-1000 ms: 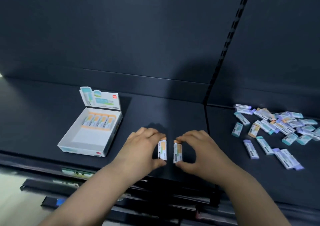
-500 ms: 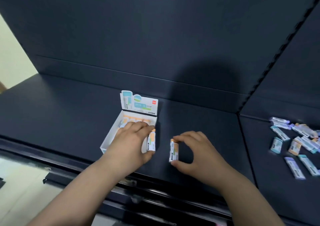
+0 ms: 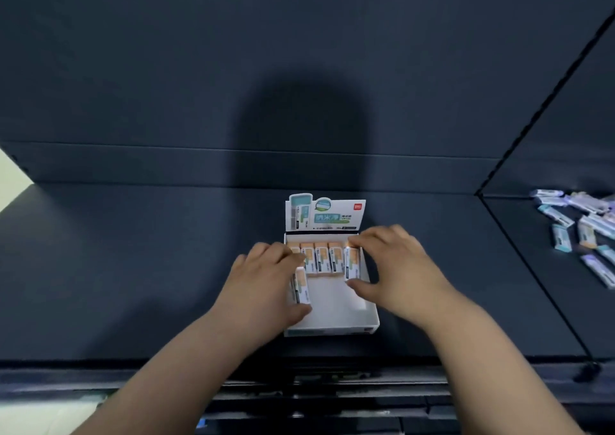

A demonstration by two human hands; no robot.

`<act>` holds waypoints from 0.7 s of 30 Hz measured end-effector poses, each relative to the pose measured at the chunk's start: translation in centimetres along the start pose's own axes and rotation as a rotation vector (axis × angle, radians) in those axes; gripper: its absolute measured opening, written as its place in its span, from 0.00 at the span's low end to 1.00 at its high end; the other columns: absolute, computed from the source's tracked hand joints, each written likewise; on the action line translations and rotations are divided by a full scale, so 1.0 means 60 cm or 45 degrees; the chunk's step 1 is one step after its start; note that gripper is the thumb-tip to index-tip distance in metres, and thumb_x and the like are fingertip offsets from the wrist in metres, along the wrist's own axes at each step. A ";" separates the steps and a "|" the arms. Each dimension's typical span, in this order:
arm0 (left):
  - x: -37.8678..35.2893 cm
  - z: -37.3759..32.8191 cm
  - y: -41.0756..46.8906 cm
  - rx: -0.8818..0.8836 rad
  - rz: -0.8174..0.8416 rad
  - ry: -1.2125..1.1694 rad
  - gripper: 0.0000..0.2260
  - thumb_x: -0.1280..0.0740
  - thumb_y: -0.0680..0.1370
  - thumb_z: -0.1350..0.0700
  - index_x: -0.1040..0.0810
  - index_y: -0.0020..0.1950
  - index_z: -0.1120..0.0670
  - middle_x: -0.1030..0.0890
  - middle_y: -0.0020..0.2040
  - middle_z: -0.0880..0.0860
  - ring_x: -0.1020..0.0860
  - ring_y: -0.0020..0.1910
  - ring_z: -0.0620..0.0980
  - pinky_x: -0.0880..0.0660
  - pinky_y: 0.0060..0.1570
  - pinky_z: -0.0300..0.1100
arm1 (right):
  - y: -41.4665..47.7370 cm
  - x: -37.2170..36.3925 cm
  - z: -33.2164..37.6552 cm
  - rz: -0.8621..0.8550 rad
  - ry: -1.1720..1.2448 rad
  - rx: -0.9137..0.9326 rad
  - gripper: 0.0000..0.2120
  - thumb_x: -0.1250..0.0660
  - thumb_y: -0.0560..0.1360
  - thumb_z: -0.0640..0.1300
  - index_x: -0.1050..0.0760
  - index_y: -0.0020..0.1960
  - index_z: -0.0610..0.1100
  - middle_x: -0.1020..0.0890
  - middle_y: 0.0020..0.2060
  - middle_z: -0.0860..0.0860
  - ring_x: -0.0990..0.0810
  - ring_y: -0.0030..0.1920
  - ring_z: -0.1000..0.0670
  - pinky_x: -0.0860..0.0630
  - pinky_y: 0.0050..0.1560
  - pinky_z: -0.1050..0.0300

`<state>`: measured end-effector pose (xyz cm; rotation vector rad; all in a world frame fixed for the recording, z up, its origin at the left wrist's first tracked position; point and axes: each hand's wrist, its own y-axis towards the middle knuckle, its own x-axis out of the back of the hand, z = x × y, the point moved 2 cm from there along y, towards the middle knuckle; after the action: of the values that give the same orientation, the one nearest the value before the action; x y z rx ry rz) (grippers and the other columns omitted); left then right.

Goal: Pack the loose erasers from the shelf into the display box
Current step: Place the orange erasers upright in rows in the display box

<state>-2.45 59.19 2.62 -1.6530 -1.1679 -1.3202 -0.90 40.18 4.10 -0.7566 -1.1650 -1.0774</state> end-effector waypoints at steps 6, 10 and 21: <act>-0.013 0.000 0.002 0.038 0.048 0.033 0.29 0.33 0.70 0.44 0.36 0.70 0.47 0.41 0.64 0.47 0.40 0.62 0.48 0.38 0.63 0.42 | 0.038 -0.013 -0.006 0.162 -0.255 0.000 0.26 0.36 0.72 0.53 0.37 0.69 0.53 0.31 0.63 0.55 0.37 0.64 0.51 0.40 0.62 0.56; -0.014 -0.004 0.002 0.061 0.117 0.055 0.27 0.33 0.71 0.47 0.35 0.69 0.47 0.43 0.63 0.49 0.40 0.61 0.50 0.35 0.62 0.43 | 0.039 -0.034 -0.009 0.098 -0.302 0.013 0.18 0.38 0.74 0.49 0.30 0.63 0.51 0.30 0.61 0.55 0.35 0.60 0.50 0.40 0.56 0.57; -0.020 -0.019 0.004 0.122 0.228 0.134 0.14 0.34 0.74 0.56 0.23 0.59 0.53 0.41 0.67 0.51 0.38 0.62 0.52 0.33 0.55 0.41 | 0.034 -0.058 0.003 0.053 -0.387 -0.074 0.17 0.41 0.72 0.37 0.30 0.60 0.46 0.34 0.60 0.51 0.35 0.58 0.47 0.39 0.52 0.56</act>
<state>-2.68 57.79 1.71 -1.5608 -0.9822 -1.2045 0.82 41.96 0.94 -1.0114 -1.3717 -0.9873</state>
